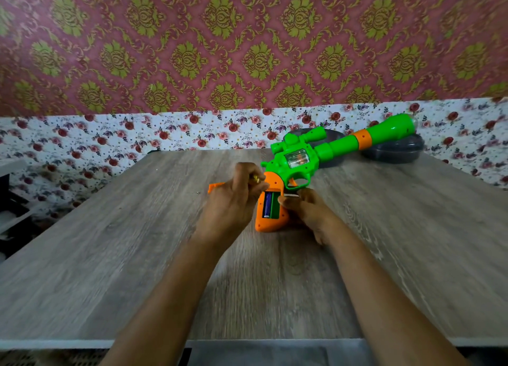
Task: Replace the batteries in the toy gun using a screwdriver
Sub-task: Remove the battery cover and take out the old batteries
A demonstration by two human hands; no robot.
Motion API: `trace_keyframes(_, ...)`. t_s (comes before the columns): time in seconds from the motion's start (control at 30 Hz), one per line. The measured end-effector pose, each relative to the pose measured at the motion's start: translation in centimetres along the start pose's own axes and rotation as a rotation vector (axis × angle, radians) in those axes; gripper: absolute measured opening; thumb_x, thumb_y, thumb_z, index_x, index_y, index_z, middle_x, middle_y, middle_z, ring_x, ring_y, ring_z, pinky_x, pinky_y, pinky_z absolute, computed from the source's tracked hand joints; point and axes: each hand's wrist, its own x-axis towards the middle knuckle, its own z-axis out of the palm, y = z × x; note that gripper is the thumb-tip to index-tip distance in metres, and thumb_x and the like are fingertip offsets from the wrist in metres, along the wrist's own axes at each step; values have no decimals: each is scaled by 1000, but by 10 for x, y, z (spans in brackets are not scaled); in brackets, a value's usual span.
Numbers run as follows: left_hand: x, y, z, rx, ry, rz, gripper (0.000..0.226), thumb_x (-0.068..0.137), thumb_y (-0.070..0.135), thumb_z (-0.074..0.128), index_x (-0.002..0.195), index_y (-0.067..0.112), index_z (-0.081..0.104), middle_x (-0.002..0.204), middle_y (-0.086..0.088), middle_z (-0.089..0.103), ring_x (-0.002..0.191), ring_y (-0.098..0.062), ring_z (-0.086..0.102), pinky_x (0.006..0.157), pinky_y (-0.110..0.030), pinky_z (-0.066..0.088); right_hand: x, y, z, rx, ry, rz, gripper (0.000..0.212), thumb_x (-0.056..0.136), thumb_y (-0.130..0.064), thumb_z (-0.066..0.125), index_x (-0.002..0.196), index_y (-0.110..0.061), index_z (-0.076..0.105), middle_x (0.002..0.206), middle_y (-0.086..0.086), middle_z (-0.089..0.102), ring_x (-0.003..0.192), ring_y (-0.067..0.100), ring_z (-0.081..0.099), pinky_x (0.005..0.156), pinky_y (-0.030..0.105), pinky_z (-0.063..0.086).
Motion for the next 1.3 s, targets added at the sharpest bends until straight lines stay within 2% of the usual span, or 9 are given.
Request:
trace_keyframes(0.13, 3, 0, -4, -103, 180, -214, 17, 96, 20, 50, 100, 21, 34, 82, 0, 66, 67, -12, 66, 51, -24, 53, 1, -2, 5, -11, 34, -8, 26, 89, -2, 53, 114, -7, 57, 89, 3, 65, 75, 9, 62, 79, 29, 51)
trace_keyframes(0.27, 5, -3, -2, -183, 279, -412, 12, 96, 6, 48, 100, 12, 39, 82, 7, 62, 72, -8, 64, 51, -8, 48, 6, 0, 8, -42, 34, -36, 29, 89, -1, 54, 118, -1, 55, 97, 8, 65, 77, 7, 61, 81, 25, 49)
trace_keyframes(0.4, 8, -6, 3, -199, 360, -496, 5, 97, 15, 49, 97, 11, 45, 85, 0, 65, 71, -9, 65, 54, -13, 51, 7, 2, 8, -69, 48, -52, 27, 88, 0, 54, 115, -3, 57, 102, 10, 63, 84, 13, 59, 81, 27, 47)
trace_keyframes(0.53, 8, -14, 5, -217, 432, -594, 12, 96, 26, 51, 89, 17, 48, 85, -6, 66, 75, -23, 67, 69, -46, 57, 9, 0, 12, -91, 64, -44, 24, 87, -2, 56, 110, -8, 58, 101, 8, 63, 89, 16, 59, 84, 31, 47)
trace_keyframes(0.67, 8, -14, 4, -232, 457, -664, 17, 95, 32, 51, 80, 26, 46, 78, -5, 62, 76, -26, 67, 69, -50, 56, 10, 0, 13, -93, 76, -19, 25, 87, -5, 57, 112, -10, 57, 105, 10, 64, 91, 18, 59, 88, 34, 47)
trace_keyframes(0.77, 7, -12, 0, -157, 420, -548, 15, 97, 29, 50, 91, 16, 48, 78, -3, 63, 71, -22, 66, 66, -46, 57, 7, -2, 13, -98, 74, -27, 21, 88, -6, 57, 107, -14, 58, 104, 8, 64, 94, 18, 58, 85, 31, 47)
trace_keyframes(0.93, 4, 0, -5, -115, 213, -200, 12, 97, 19, 46, 96, 7, 44, 65, 7, 54, 60, -16, 60, 46, -7, 41, 5, -3, 10, -46, 23, -27, 14, 89, -3, 55, 92, -17, 59, 92, 2, 64, 82, 13, 58, 84, 34, 47)
trace_keyframes(1.17, 5, 2, -5, -289, 140, -228, 21, 89, 25, 58, 105, 18, 47, 83, 7, 66, 63, -8, 67, 60, -26, 57, 8, -3, 9, -61, -13, -55, 19, 88, -2, 55, 87, -21, 57, 64, -15, 68, 64, -3, 62, 66, 19, 49)
trace_keyframes(1.3, 4, 2, -1, -236, 152, -155, 25, 88, 33, 55, 110, 21, 54, 84, 12, 66, 68, -8, 67, 61, -23, 56, 6, -5, 8, -52, -26, -55, 20, 89, -1, 54, 97, -19, 56, 57, -19, 67, 56, -8, 62, 55, 12, 49)
